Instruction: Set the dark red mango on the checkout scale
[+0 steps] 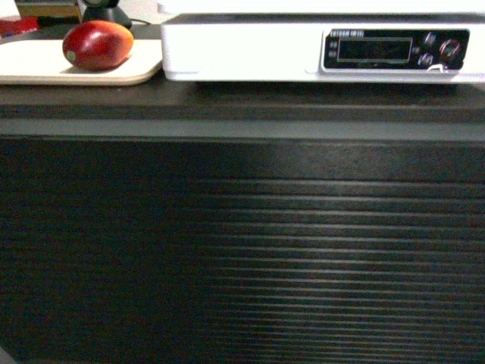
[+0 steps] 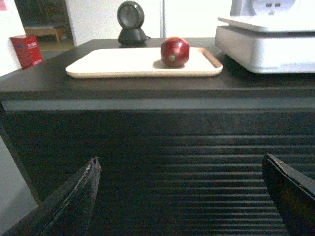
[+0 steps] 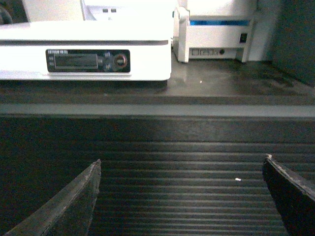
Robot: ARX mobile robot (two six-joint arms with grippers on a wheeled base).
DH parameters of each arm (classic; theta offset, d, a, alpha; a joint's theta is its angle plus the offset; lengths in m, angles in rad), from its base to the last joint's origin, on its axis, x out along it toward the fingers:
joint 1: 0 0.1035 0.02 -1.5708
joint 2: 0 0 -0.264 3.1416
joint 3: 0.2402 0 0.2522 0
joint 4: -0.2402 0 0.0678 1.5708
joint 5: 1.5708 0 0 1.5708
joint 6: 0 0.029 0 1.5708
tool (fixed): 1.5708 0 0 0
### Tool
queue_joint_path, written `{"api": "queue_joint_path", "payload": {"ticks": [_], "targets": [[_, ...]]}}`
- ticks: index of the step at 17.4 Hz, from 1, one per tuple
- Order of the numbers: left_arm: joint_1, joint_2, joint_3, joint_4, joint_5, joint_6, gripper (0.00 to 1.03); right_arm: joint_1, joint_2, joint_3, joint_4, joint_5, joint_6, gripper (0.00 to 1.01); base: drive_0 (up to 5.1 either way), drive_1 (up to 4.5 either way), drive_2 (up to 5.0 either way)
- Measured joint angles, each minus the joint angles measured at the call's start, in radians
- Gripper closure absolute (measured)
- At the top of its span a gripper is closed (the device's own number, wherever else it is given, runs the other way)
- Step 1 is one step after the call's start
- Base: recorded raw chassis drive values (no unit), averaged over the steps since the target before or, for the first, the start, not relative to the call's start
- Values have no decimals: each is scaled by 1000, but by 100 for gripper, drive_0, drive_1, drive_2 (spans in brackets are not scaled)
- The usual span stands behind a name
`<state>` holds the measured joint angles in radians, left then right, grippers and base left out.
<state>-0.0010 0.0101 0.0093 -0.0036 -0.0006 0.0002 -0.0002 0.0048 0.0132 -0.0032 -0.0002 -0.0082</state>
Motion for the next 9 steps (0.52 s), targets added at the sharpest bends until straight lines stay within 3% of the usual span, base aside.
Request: {"api": "queue_joint_path", "payload": {"ticks": [9], "targets": [[0,0,0,1,1,0,5,0,0,0,0,0,1,3,0,0,0]]}}
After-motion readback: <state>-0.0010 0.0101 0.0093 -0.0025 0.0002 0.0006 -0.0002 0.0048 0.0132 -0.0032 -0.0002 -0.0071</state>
